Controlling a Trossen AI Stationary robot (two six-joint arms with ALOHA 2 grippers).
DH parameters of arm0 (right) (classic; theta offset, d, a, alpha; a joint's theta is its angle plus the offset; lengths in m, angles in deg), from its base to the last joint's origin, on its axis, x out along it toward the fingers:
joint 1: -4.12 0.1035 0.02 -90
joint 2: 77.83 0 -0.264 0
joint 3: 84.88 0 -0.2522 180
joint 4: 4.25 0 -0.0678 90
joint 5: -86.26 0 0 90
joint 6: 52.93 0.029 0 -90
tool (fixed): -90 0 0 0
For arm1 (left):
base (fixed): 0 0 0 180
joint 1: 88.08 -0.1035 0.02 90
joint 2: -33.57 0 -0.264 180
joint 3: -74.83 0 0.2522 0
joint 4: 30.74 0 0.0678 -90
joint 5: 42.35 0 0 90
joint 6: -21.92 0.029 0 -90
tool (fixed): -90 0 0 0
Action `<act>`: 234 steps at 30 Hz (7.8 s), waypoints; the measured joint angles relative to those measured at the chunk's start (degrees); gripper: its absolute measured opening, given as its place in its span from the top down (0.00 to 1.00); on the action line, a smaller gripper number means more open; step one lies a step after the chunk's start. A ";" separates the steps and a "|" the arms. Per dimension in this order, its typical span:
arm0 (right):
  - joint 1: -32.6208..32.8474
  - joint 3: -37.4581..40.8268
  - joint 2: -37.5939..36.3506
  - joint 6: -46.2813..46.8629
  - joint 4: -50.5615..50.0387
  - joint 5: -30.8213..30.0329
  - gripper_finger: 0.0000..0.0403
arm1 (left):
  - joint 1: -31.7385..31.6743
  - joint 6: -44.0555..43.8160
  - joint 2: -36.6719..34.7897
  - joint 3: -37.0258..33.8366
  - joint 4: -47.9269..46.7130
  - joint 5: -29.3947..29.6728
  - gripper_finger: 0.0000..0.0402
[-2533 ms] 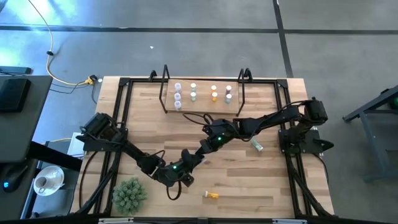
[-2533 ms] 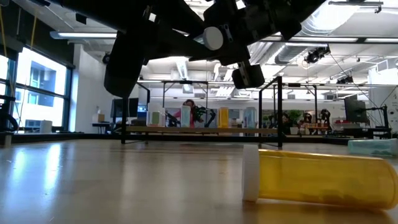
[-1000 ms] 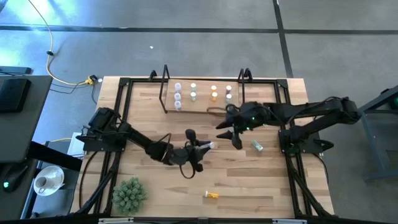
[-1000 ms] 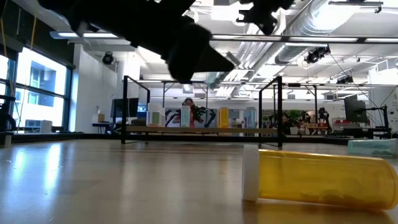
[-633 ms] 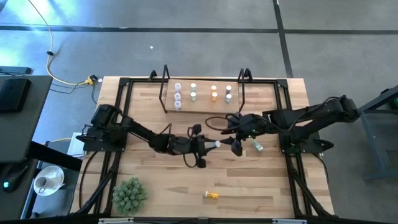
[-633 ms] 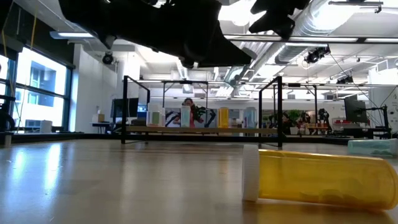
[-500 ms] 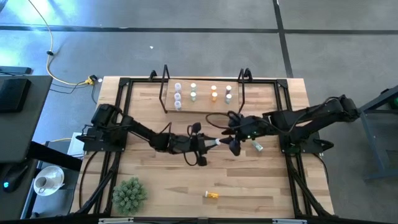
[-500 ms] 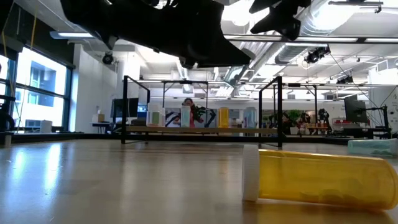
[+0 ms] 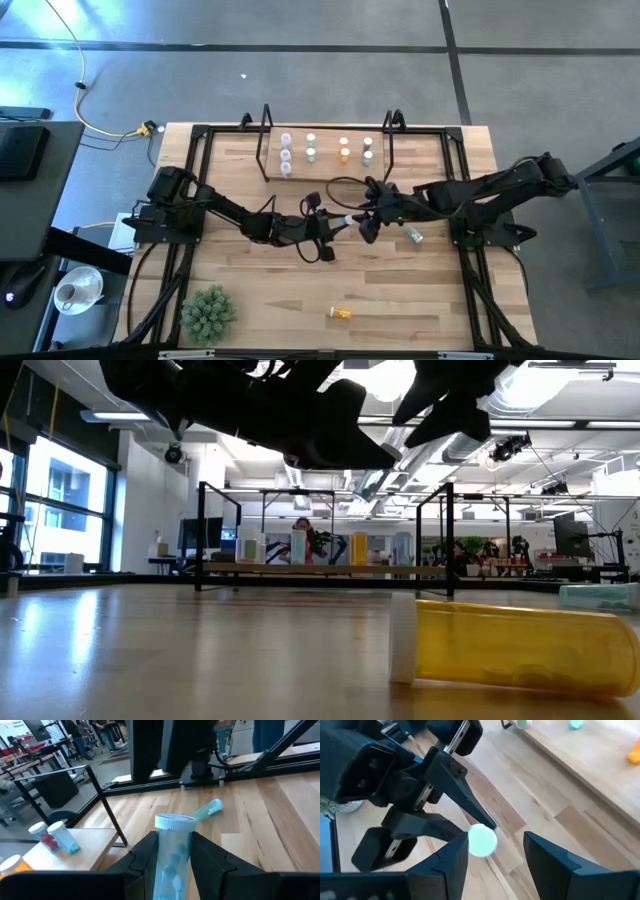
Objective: Pick and place medicine bottles onto shelf by color
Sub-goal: Put the blue pill bottle on the shelf aligned with the other blue pill bottles
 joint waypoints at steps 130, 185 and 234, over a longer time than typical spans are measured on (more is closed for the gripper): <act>-27.38 -27.21 19.80 -49.90 -31.78 21.46 0.73 | -0.26 -20.46 -21.38 -16.94 -5.82 -26.76 0.40; -36.97 -27.15 29.64 -50.06 -29.33 20.27 0.74 | -0.31 -20.04 -21.33 -16.94 -6.01 -26.67 0.40; -27.54 -38.12 19.13 -50.53 -40.02 31.81 0.62 | -0.31 -17.56 -21.33 -16.94 -11.21 -22.75 0.40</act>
